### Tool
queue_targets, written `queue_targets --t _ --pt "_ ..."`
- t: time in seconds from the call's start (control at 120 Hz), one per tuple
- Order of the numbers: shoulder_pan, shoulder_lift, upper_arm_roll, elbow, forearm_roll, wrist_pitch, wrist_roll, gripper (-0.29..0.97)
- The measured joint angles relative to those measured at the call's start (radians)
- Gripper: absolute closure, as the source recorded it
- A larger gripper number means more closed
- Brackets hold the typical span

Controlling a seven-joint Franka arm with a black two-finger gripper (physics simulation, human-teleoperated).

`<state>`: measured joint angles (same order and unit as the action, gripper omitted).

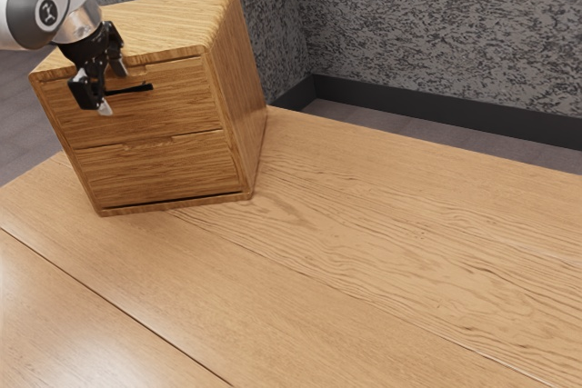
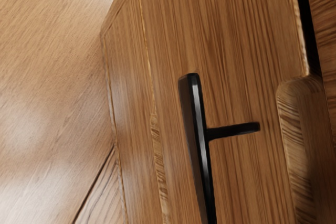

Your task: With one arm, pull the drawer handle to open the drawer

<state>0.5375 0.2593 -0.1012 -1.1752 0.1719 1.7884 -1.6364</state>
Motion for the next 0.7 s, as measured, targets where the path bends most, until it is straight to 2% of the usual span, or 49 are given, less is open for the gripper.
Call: queue_targets --t 0.133,0.392,0.7 --pt "-0.004 -0.005 0.008 -0.022 -0.002 0.023 -0.010 0.00" --pt "-0.010 -0.008 0.022 -0.036 -0.036 0.034 -0.024 0.26" --pt "-0.016 -0.024 0.042 -0.075 -0.060 0.046 -0.037 0.42"
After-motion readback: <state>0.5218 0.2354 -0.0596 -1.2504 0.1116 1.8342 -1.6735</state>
